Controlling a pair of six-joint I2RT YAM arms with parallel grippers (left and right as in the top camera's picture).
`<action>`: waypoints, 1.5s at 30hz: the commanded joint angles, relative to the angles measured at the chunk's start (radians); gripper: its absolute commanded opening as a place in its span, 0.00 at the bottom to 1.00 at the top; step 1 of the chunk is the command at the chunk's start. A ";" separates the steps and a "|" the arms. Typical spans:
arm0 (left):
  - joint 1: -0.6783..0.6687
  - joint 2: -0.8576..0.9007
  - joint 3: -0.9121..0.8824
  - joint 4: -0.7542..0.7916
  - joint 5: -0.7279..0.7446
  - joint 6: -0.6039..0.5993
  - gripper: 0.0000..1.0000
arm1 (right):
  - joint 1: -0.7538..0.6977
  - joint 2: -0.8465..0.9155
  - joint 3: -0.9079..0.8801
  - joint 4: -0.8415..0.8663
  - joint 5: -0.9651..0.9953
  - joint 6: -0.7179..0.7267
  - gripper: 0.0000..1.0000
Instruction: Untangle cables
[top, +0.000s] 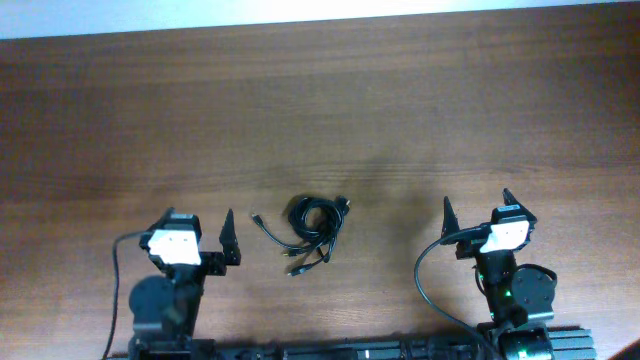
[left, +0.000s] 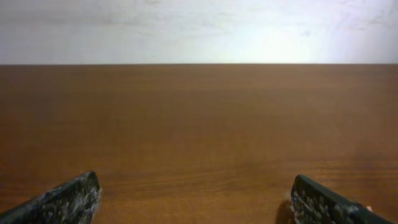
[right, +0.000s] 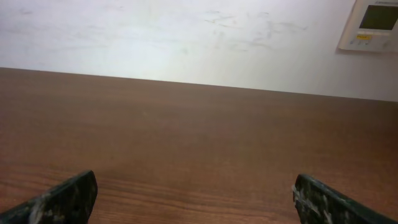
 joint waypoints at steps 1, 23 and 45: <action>-0.003 0.159 0.121 -0.030 0.037 0.013 0.99 | -0.003 -0.010 -0.005 -0.006 0.016 0.001 0.99; -0.203 1.058 0.721 -0.344 0.145 0.126 0.98 | -0.003 -0.010 -0.005 -0.006 0.016 0.001 0.99; -0.319 1.379 0.876 -0.455 0.154 0.109 0.99 | -0.003 -0.010 -0.005 -0.006 0.016 0.001 0.99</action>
